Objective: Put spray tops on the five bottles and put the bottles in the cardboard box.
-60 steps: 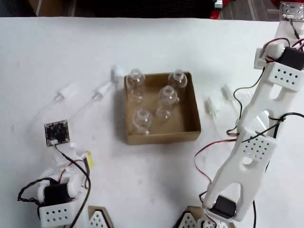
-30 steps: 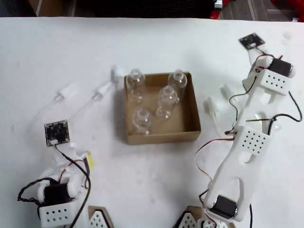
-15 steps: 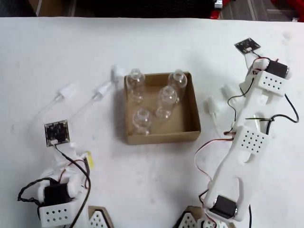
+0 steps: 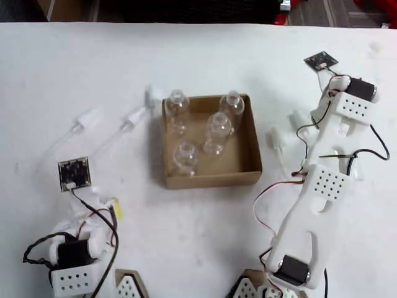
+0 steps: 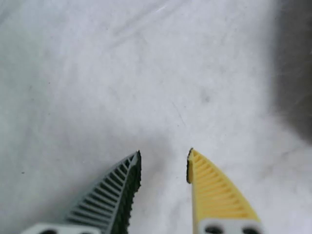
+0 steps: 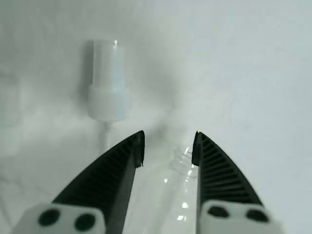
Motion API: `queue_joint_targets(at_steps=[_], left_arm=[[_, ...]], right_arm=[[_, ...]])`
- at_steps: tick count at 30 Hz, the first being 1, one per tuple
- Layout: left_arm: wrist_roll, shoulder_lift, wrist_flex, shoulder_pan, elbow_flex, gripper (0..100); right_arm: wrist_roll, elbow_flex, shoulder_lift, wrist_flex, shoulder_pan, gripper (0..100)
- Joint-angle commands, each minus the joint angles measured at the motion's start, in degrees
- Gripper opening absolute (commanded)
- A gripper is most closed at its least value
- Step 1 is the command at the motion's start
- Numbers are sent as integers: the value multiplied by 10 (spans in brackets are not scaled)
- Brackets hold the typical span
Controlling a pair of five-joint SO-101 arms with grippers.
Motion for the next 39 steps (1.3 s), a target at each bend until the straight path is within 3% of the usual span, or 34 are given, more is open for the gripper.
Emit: queue_joint_targets(at_steps=[1,6,28,34,39], left_arm=[[10,-3,4,-5,0,146],[10,-3,4,-5,0,146],[10,-3,4,-5,0,146],[10,-3,4,-5,0,146],[10,-3,4,-5,0,146]], right_arm=[[0,-41,-32,9,15,145],[-33,-44,-31,9,23,146],[-33,-43,12,17,55,140],[-33,-46,7,18,54,9],[-30,-48,6,18,55,27]])
